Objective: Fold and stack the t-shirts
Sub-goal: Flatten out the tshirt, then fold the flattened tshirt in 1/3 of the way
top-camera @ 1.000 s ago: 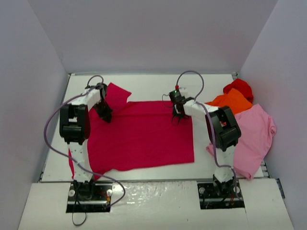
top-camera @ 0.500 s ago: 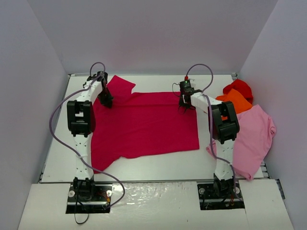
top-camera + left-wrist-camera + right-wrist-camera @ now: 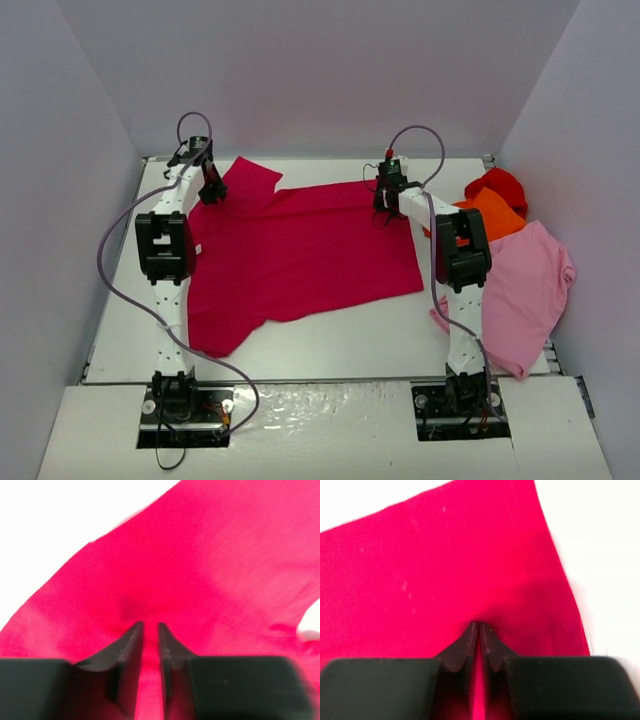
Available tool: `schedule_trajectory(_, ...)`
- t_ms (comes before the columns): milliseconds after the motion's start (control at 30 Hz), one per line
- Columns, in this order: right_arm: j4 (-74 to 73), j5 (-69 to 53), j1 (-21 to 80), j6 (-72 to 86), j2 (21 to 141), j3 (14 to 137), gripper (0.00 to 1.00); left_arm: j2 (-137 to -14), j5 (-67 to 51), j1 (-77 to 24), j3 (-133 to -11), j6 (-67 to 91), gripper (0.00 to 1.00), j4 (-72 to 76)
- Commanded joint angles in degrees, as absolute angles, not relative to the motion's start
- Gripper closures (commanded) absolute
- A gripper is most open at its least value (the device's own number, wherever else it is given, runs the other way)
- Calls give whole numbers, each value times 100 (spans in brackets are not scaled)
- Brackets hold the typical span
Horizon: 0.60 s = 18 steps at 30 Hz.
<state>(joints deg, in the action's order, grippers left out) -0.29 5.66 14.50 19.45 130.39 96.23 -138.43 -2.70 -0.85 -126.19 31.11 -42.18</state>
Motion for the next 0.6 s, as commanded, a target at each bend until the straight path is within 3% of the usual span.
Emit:
schedule_trajectory(0,466,886,1959,1461,11656,9033,38,-12061,-313,-61,-11480,2928,78,-2410)
schedule_trajectory(33,426,933,2075,1389,11401,8966,29,-11623,-312,-62,-11141,2957,76,-2154)
schedule_trajectory(100,219,947,2219,1389,11076,8901,22,-10947,-290,-62,-10621,3068,75,-2042)
schedule_trajectory(167,-15,918,2422,1481,10576,8787,23,-10628,-290,-62,-10615,3393,76,-2768)
schedule_trajectory(200,-202,928,2538,1594,10366,8676,27,-10462,-347,-62,-10493,3608,81,-3264)
schedule_trajectory(267,-537,919,2771,1826,10111,8304,46,-9947,-840,-79,-9989,3899,90,-3610)
schedule_trajectory(300,-582,860,2823,1939,9904,8112,54,-9731,-1102,-79,-9137,4118,92,-3450)
schedule_trajectory(400,-724,709,2994,2355,9620,7391,94,-9138,-1491,-94,-7778,4567,100,-3126)
schedule_trajectory(433,-762,689,3029,2429,9530,7218,99,-9038,-1565,-103,-7516,4626,100,-3100)
schedule_trajectory(567,-935,774,3199,2682,9340,6512,100,-9051,-1703,-331,-7018,4486,100,-3468)
